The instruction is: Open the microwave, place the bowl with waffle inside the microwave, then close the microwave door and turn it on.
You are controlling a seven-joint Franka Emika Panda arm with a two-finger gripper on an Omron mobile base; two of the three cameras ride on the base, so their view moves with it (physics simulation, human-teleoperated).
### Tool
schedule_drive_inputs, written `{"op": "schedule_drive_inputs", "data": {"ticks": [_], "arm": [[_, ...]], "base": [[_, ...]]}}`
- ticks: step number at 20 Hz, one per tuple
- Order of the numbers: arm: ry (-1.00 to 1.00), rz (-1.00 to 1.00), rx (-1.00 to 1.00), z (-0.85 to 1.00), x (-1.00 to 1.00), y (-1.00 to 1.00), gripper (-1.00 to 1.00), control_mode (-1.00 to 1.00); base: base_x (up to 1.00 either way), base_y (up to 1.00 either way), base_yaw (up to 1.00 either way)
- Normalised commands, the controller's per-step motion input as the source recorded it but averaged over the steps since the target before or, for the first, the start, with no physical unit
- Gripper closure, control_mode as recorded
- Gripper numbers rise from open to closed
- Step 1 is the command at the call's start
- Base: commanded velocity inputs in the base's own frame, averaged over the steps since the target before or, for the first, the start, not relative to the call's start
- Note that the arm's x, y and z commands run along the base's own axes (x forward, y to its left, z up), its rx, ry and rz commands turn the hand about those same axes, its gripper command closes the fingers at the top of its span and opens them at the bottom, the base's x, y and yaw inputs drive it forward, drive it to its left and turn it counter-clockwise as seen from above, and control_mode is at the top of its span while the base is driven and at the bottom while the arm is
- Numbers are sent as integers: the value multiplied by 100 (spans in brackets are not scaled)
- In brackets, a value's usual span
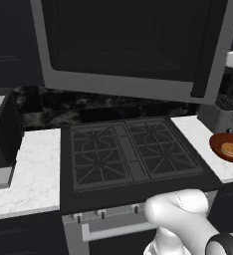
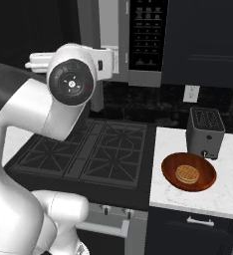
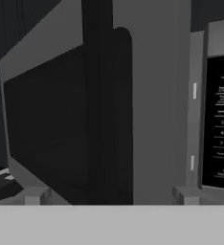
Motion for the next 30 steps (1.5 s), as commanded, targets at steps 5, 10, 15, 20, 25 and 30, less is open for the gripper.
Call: {"op": "schedule_drive_inputs", "data": {"ticks": [5, 10, 15, 20, 25, 30], "arm": [[1, 0, 0, -5, -11, -59, -100, -100], [-13, 0, -4, -76, 0, -22, -100, -100], [-2, 0, -1, -64, 8, 0, -100, -100], [-11, 0, -2, -24, 4, 0, -100, -100], [-6, 1, 0, -3, 12, -3, -100, -100], [-15, 13, -3, 0, 3, -24, -100, -100]], "base": [[0, 0, 0], [0, 0, 0], [0, 0, 0], [0, 0, 0], [0, 0, 0], [0, 0, 0]]}}
